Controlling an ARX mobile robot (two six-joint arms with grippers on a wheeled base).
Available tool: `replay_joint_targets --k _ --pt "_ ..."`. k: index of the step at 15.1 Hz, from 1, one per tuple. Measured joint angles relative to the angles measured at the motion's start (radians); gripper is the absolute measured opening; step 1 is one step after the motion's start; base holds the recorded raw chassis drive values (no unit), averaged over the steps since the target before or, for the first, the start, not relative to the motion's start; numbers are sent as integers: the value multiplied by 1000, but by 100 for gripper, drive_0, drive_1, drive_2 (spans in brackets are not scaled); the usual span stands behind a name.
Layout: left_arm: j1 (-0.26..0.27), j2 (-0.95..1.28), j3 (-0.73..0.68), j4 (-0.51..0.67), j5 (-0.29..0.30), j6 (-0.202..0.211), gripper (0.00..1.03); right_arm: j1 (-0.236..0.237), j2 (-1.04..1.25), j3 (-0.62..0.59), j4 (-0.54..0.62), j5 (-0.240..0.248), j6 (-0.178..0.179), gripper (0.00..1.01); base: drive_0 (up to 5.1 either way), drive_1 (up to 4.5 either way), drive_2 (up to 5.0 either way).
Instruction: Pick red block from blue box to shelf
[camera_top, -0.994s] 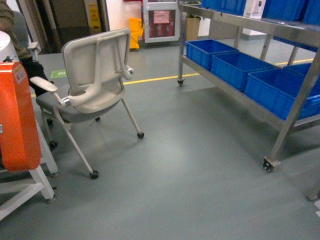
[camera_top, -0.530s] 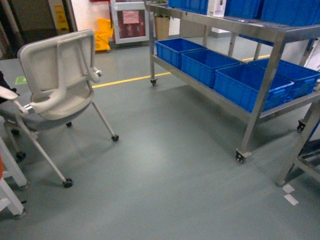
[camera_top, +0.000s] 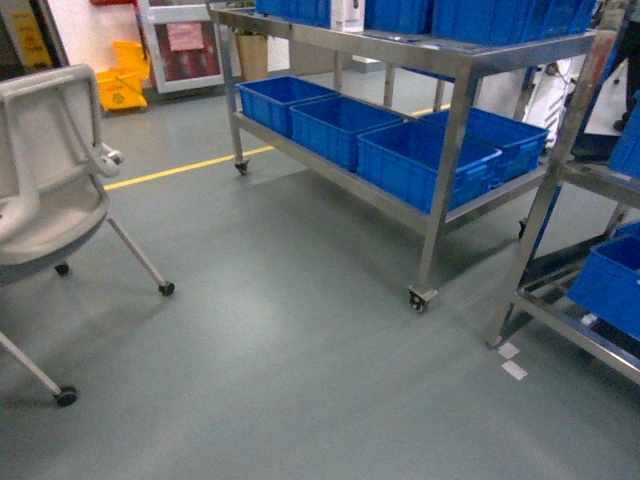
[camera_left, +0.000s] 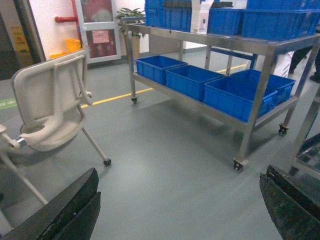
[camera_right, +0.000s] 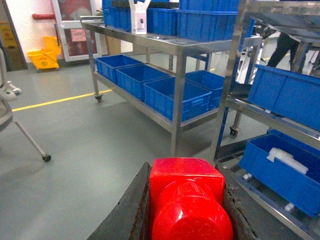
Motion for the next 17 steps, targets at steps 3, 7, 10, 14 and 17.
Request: replay_joint_targets --k 3,7,10,14,17 --pt "0 0 0 0 0 0 98 0 0 0 0 0 0 28 -169 -169 -169" --pt "0 0 0 0 0 0 98 0 0 0 0 0 0 28 -157 -157 -157" --pt "0 0 0 0 0 0 98 0 0 0 0 0 0 28 -145 -145 -145" --pt "0 0 0 0 0 0 98 0 0 0 0 0 0 28 -145 -145 -145" --pt "0 0 0 0 0 0 98 0 0 0 0 0 0 28 -145 -145 -145"
